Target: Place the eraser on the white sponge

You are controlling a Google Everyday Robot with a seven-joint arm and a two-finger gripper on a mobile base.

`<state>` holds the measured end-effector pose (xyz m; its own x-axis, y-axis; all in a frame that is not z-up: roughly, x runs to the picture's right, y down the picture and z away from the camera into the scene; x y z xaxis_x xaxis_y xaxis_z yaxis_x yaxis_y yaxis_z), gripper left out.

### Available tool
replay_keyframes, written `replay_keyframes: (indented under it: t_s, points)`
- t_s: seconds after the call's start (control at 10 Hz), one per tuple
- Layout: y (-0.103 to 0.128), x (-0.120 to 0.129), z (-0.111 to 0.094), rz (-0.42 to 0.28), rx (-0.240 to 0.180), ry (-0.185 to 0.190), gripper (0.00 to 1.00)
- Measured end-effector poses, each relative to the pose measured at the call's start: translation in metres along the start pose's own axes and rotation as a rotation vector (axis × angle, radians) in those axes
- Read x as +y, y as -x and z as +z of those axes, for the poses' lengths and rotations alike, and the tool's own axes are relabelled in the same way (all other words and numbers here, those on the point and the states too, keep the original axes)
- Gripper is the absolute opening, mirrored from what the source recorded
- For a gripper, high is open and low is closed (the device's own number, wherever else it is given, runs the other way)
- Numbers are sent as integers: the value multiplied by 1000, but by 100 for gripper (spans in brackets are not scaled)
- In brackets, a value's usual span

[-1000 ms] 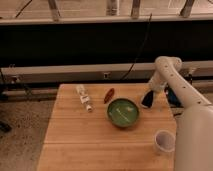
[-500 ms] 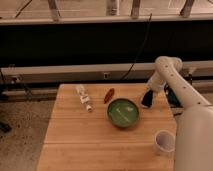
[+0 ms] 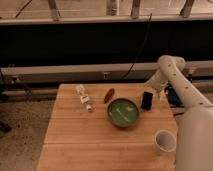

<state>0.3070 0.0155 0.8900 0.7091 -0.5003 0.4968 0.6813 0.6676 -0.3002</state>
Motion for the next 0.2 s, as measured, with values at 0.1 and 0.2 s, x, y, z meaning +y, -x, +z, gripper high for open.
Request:
replay_keyframes:
  t_s: [0.1,0.2]
  points:
    - [0,3,-5,-3,-5,10,72]
    - [2,4,-6,-9,-6,19,71]
